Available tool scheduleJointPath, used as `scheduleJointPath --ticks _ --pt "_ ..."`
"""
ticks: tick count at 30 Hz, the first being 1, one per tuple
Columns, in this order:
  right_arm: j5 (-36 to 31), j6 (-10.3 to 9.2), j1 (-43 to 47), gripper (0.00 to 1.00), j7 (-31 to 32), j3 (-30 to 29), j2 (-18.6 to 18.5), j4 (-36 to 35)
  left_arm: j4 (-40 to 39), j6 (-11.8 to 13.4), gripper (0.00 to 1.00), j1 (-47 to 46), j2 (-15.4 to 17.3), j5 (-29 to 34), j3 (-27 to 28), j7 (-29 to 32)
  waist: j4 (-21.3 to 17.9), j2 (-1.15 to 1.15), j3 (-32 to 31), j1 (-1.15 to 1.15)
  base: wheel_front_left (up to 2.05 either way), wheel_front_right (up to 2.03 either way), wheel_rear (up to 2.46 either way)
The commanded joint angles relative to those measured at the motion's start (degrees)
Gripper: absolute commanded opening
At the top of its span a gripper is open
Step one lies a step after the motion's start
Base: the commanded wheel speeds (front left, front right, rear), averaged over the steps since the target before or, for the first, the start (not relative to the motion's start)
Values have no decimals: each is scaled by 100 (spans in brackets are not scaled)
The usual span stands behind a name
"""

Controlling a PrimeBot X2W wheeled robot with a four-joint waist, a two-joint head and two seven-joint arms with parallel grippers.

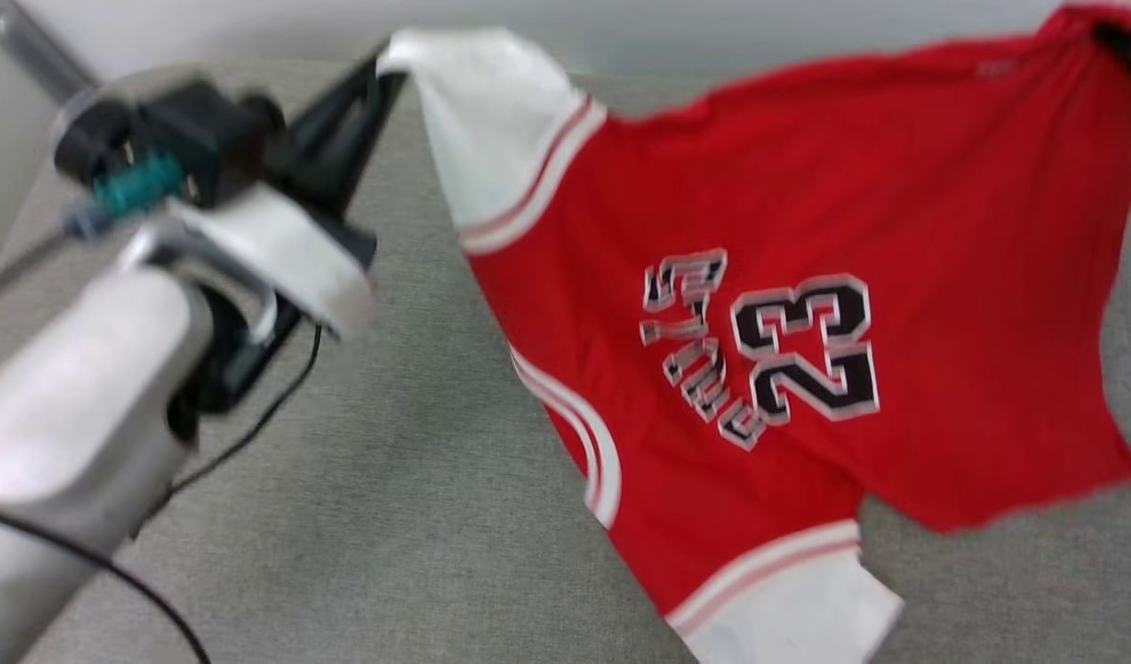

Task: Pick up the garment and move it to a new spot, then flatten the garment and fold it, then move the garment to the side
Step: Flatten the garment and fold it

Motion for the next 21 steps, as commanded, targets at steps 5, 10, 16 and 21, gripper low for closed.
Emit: scheduleJointPath --ticks 5,10,16,21 --pt "-511 -6 -747 0 -434 -348 365 276 500 -339 0 -1335 -266 159 148 292 -214 0 378 0 0 0 0" --pt "-1065 -6 -1583 0 -699 -465 759 757 1120 -653 0 -2555 -549 396 143 518 -357 0 762 0 0 0 0" --pt "-1564 -6 -2723 0 -1025 -468 1212 1487 1995 -910 0 -3899 -897 616 133 605 -486 0 1147 0 0 0 0" --pt "-1942 -6 -3716 0 -1422 -425 1557 2183 2670 -1024 0 -4893 -1107 739 132 534 -594 0 1379 0 0 0 0"
